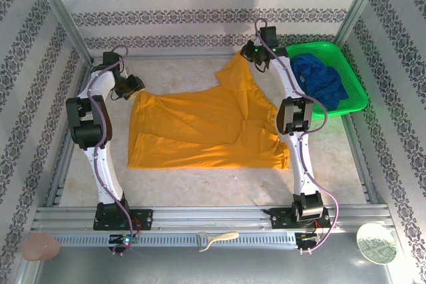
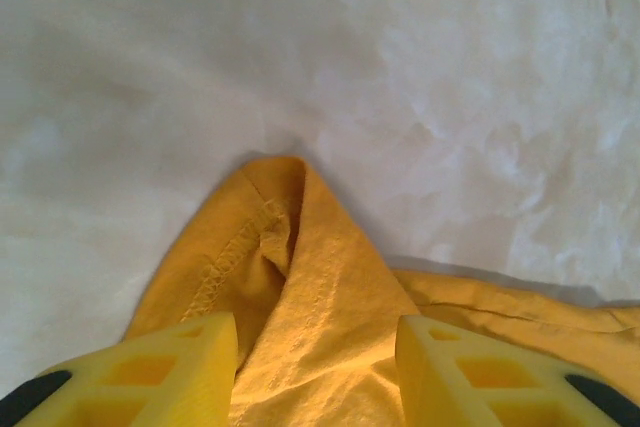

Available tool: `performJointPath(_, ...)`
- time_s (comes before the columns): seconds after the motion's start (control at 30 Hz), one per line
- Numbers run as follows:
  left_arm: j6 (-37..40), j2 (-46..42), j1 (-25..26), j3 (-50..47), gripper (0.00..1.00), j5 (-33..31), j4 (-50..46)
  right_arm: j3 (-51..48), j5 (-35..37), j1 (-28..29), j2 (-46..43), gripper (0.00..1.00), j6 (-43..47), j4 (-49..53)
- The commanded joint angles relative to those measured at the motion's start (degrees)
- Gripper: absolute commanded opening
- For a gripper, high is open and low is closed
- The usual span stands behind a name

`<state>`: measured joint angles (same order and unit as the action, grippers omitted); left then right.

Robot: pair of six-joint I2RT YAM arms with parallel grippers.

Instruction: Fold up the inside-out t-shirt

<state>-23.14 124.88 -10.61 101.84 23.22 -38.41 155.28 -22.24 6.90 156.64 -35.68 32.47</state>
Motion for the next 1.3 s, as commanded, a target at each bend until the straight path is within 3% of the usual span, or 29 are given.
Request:
performJointPath(0.0,1.7,1.9,-0.3,2.2,0.46,-1.5,-3.5,-1.7,-1.2,0.7,-0.8,0.00,1.1,-0.1)
performJointPath(0.63,0.7,9.7,2.6,10.6,0.45,-2.3,-6.5,-1.7,-1.2,0.8,-2.3,0.00,0.5,-0.2)
performJointPath(0.7,0.5,10.2,2.8,10.7,0.38,-2.1,-6.2,-1.7,-1.3,0.8,-2.9,0.00,0.5,0.0)
performJointPath(0.8,0.4,10.8,2.8,11.1,0.01,-1.6,-5.7,-1.7,-1.8,0.8,-3.8,0.00,0.5,0.3)
performJointPath(1.0,0.9,6.7,2.8,10.8,0.00,-1.1,-4.9,-4.6,-2.7,0.6,-9.4,0.00,1.9,1.1)
performJointPath(1.27,-0.6,-3.9,2.5,1.1,0.00,1.8,0.1,-21.1,-2.1,0.9,-26.2,0.00,3.6,-2.6)
